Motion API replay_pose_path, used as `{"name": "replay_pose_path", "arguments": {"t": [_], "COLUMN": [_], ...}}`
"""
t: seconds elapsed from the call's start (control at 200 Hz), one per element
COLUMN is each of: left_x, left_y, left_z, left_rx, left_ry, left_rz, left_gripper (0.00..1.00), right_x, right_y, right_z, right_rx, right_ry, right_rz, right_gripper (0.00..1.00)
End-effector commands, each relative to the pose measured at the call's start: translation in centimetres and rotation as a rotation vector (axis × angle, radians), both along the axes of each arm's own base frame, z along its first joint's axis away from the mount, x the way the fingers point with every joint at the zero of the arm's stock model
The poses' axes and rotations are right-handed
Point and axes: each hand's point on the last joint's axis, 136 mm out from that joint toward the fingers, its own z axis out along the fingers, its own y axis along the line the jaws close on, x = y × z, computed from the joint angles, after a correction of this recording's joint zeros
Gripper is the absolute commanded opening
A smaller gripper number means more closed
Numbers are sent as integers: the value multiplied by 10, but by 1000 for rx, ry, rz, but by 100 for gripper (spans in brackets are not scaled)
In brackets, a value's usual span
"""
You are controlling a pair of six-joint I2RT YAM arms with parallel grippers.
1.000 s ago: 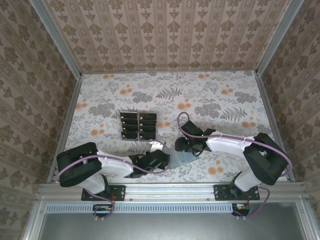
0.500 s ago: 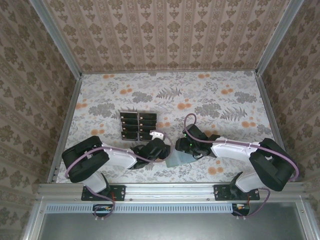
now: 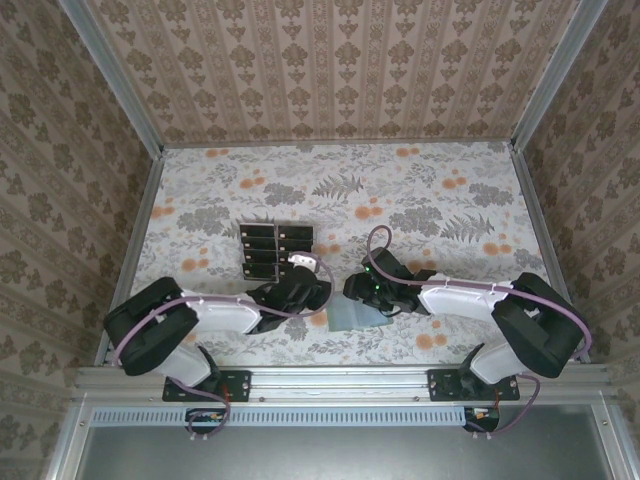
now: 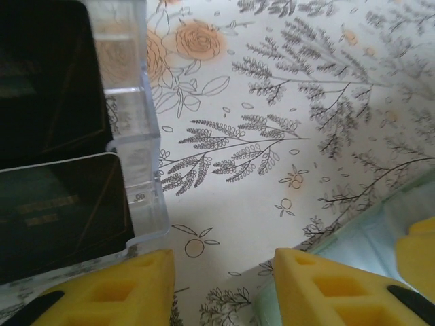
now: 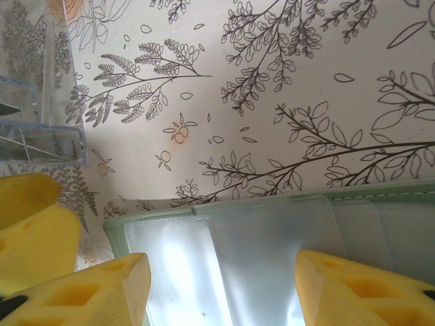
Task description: Put the credit cards into the card holder
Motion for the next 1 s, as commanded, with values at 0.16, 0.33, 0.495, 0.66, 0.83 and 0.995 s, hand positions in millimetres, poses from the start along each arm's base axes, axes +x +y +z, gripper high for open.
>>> {"name": "replay_pose_path", "arguments": {"t": [0.16, 0.33, 0.495, 0.66, 0.83, 0.995], "left_x": [-24, -41, -53, -61, -66, -65], "left_y": [6, -4, -17, -32, -40, -30], "left_z": [10, 13, 14, 10, 5, 4], "left_rx": [-2, 5, 13, 13, 18, 23], "left_ry": [-27, -50, -65, -69, -69, -74], "left_rz": [-17, -62, -109, -138, -140, -93], "left_gripper": [47, 47, 48, 48, 48, 48], "right_x": [1, 0, 1, -1, -3, -2], "right_y": [11, 11, 12, 14, 17, 15], "right_z": [4, 3, 2, -2, -4, 8], "right_rx": [51, 73, 87, 105, 113, 84], "right_ry": [12, 15, 20, 33, 40, 0], "right_rz": [-6, -24, -34, -39, -37, 9], "right_gripper": [59, 59, 59, 59, 59, 59]}}
